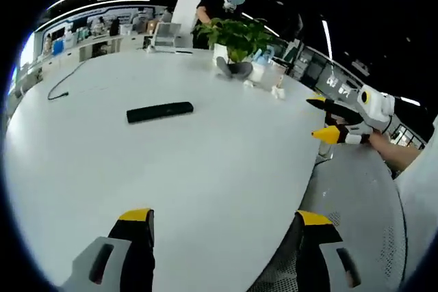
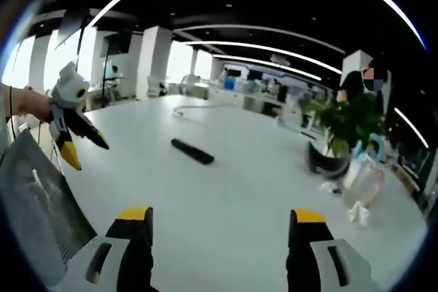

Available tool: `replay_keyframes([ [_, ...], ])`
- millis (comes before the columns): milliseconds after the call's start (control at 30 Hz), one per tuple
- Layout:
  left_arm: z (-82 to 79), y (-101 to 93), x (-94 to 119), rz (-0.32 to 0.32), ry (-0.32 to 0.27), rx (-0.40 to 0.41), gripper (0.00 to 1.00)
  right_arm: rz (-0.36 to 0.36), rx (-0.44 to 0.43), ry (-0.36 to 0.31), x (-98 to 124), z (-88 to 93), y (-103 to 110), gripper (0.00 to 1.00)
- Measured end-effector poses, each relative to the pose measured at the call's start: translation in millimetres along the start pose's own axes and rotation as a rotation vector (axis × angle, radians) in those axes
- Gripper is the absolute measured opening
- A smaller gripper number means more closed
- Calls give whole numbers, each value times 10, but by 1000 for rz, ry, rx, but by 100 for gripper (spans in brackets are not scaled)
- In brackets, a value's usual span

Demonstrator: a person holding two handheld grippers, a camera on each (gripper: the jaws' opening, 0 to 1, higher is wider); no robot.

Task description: Press the specified remote control buttons in sequence, fully releasing each button before pressing the next.

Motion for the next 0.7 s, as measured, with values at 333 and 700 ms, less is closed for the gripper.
replay_keyframes([
  [333,-210,85,-129,-19,9,-91,91,-10,9,19,-3,10,13,78],
  [700,-388,226,-270,-23,7,-105,90,4,-3,7,17,12,-10,77],
])
Point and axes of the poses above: the point that each gripper's makers call its tool centre point, and the gripper's own axes: x roughly backward along the fingers, y roughly to its left, z roughly out of its underside, the point moved 10 cm from there along x, roughly backward along the fingers, and after that the axes turned 3 degrees about x, right-handed, at the moved point
